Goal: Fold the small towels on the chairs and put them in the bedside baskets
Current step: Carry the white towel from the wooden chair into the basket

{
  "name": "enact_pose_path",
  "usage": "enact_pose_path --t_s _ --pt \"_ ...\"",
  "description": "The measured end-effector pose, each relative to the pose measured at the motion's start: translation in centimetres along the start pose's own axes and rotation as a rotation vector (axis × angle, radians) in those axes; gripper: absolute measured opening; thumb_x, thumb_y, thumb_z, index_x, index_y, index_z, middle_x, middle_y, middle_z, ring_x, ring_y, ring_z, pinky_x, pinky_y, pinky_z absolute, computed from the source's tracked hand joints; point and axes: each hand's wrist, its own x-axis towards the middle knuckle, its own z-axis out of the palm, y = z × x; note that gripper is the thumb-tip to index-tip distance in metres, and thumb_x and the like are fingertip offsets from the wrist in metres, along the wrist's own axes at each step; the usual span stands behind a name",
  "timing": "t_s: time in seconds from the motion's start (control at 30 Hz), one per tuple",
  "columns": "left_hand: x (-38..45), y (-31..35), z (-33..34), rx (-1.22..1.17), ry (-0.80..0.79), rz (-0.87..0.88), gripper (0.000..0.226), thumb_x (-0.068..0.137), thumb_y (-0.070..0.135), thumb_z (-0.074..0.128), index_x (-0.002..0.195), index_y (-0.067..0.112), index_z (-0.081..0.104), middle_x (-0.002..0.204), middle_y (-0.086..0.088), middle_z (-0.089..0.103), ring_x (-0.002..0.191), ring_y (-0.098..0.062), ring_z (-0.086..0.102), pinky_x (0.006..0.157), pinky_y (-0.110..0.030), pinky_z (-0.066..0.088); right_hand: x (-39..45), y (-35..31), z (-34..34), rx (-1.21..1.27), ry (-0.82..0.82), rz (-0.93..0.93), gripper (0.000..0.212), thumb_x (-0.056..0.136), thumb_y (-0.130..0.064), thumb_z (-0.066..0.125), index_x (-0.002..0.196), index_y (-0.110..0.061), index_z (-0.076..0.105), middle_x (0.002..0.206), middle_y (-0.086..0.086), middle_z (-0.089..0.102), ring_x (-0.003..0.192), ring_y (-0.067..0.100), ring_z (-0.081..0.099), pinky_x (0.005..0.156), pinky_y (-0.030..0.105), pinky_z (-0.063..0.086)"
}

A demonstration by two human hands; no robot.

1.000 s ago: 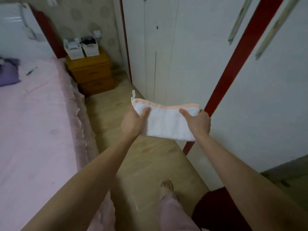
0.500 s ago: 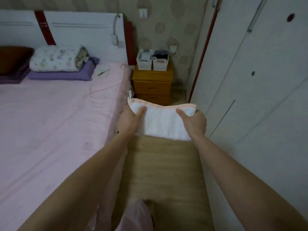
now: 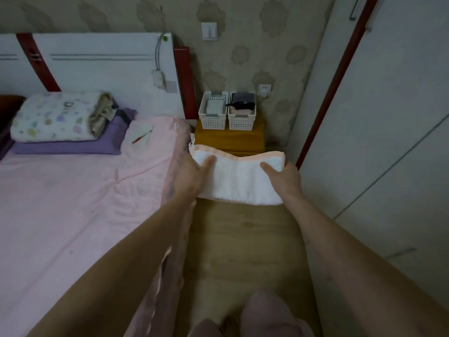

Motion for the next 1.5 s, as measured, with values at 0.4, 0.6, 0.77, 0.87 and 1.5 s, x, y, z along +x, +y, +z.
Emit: enact_pose_path --t_s 0.4,0.6,0.77,0.87,1.5 --pt "28.4 3.4 9.5 -0.132 -0.008 -0.261 0.071 0.089 0.06 0.052 0.143 0.018 0.034 0.138 -0.004 0.051 0.12 -0.025 0.052 0.104 -0.046 0.043 31.6 -10.0 7.0 0.097 -0.275 -0.009 0.046 0.095 -0.022 0.058 0.135 -0.009 0.041 0.126 0.009 0.054 0.099 0.019 0.053 0.074 0.032 0.044" --pt "40.1 3.9 13.5 -0.266 0.017 -0.4 0.052 0.098 0.04 0.049 0.137 0.006 0.042 0.135 -0.013 0.052 0.122 -0.03 0.049 0.103 -0.041 0.04 45.3 -15.5 11.6 -0.123 -0.266 -0.182 0.037 0.098 -0.021 0.055 0.13 -0.006 0.048 0.125 0.013 0.057 0.105 0.026 0.055 0.077 0.031 0.041" --pt "49.6 3.3 18.1 -0.353 0.017 -0.453 0.047 0.097 0.029 0.056 0.136 0.006 0.043 0.135 0.003 0.049 0.113 -0.016 0.051 0.085 -0.018 0.035 56.5 -18.4 16.0 -0.286 -0.293 -0.268 0.034 0.098 -0.019 0.055 0.128 -0.006 0.05 0.123 0.014 0.057 0.11 0.03 0.055 0.08 0.031 0.039" --pt "54.4 2.5 20.9 -0.433 0.003 -0.529 0.048 0.094 0.031 0.06 0.135 0.011 0.045 0.134 -0.001 0.055 0.111 -0.017 0.054 0.089 -0.026 0.041 62.0 -19.8 18.6 -0.358 -0.3 -0.294 0.032 0.098 -0.019 0.055 0.128 -0.008 0.051 0.122 0.012 0.057 0.112 0.03 0.055 0.085 0.036 0.044" --pt "68.4 -4.4 36.2 -0.675 0.519 -1.217 0.052 0.086 0.034 0.071 0.123 0.001 0.055 0.118 -0.016 0.063 0.108 -0.034 0.06 0.082 -0.039 0.05 80.9 -17.5 35.1 -0.484 -0.735 -0.689 0.039 0.09 -0.01 0.061 0.128 -0.007 0.054 0.121 0.012 0.056 0.114 0.03 0.051 0.097 0.042 0.042"
